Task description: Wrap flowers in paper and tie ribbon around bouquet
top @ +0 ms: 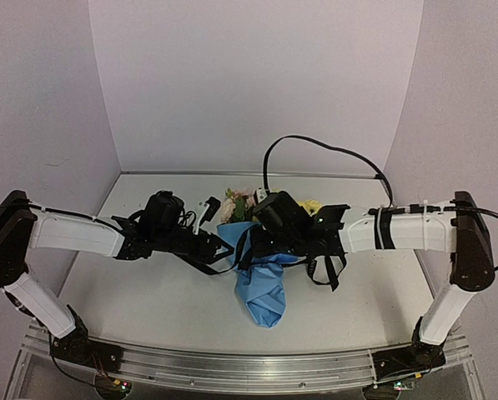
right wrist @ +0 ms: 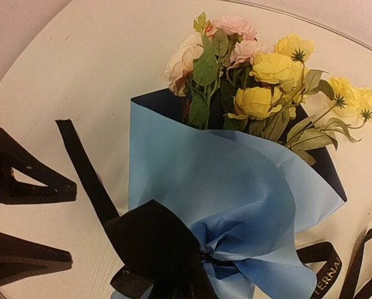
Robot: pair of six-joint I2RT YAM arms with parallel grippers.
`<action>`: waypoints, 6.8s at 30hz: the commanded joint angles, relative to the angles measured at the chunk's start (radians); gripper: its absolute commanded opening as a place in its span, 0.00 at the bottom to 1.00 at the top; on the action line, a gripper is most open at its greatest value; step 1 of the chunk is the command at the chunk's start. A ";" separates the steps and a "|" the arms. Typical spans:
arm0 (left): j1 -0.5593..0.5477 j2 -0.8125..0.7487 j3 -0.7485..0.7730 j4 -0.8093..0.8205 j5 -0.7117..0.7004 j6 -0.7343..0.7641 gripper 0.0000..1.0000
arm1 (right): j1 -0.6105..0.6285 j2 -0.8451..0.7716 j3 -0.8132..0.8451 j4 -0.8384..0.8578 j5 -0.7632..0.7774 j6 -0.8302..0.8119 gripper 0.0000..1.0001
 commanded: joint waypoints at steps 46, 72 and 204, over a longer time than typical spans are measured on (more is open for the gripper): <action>-0.063 0.184 0.119 0.166 0.012 -0.036 0.00 | -0.030 -0.073 0.015 0.055 -0.037 0.058 0.32; -0.075 0.193 0.190 0.079 -0.023 0.062 0.00 | -0.319 -0.338 -0.530 -0.164 0.009 0.614 0.65; -0.143 0.126 0.078 0.164 -0.128 0.344 0.00 | -0.196 0.257 0.775 -0.282 -0.380 0.205 0.00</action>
